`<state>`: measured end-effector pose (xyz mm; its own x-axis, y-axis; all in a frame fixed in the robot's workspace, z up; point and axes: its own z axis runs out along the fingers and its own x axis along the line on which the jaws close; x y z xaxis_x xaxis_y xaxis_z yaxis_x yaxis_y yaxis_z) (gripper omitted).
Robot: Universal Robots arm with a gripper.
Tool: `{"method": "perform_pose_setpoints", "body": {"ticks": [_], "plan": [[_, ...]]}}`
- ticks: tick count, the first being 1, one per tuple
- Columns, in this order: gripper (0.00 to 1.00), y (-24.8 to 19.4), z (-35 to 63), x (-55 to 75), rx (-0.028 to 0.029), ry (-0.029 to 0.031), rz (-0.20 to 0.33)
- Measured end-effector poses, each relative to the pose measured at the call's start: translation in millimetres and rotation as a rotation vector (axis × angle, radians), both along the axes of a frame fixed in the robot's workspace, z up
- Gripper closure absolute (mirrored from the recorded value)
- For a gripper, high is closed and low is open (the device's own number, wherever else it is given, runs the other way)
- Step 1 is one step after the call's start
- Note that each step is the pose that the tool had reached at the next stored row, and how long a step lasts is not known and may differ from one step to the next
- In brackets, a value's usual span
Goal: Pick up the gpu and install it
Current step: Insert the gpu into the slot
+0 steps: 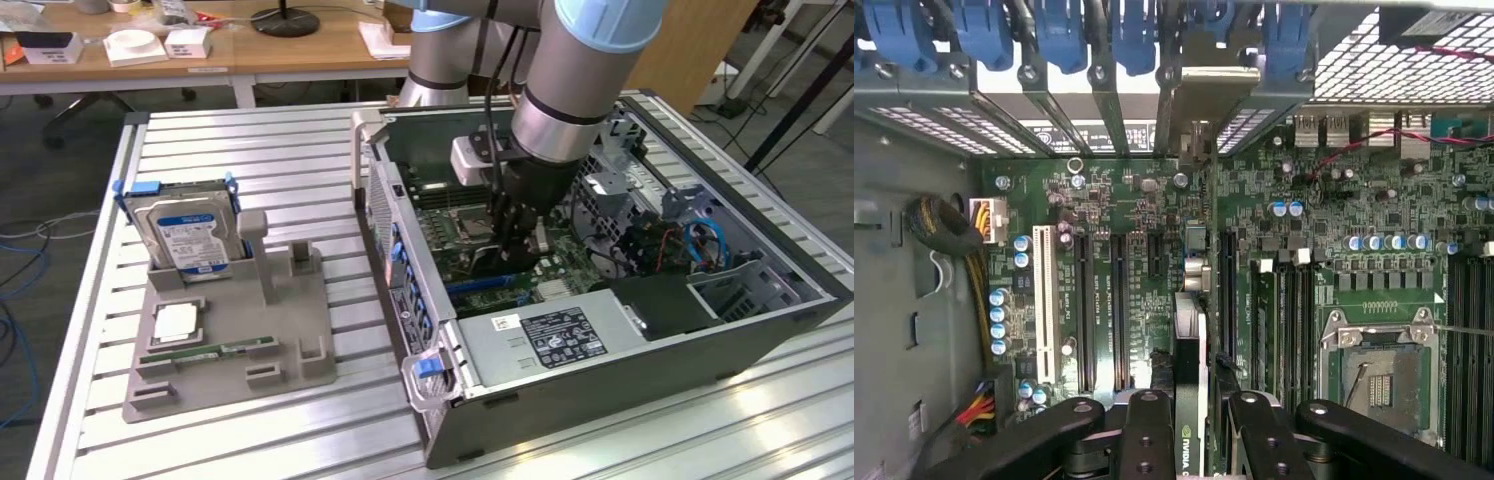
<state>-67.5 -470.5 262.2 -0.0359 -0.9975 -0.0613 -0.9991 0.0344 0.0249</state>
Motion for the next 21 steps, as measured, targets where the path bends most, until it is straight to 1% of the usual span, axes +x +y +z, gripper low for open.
{"method": "perform_pose_setpoints", "body": {"ticks": [4, 6, 9, 12, 21], "plan": [[0.74, 0.0, -0.3, 0.1, 0.0004, 0.0001, 0.000], [0.74, 0.1, -2.2, 0.0, 0.0007, 0.0000, 0.000], [0.74, 0.0, -5.8, -0.1, 0.0005, 0.0014, -0.002], [0.74, 1.0, -9.8, -0.3, 0.0004, 0.0027, -0.005], [0.74, 1.1, -12.3, -0.4, 0.0002, 0.0029, -0.006]]}}
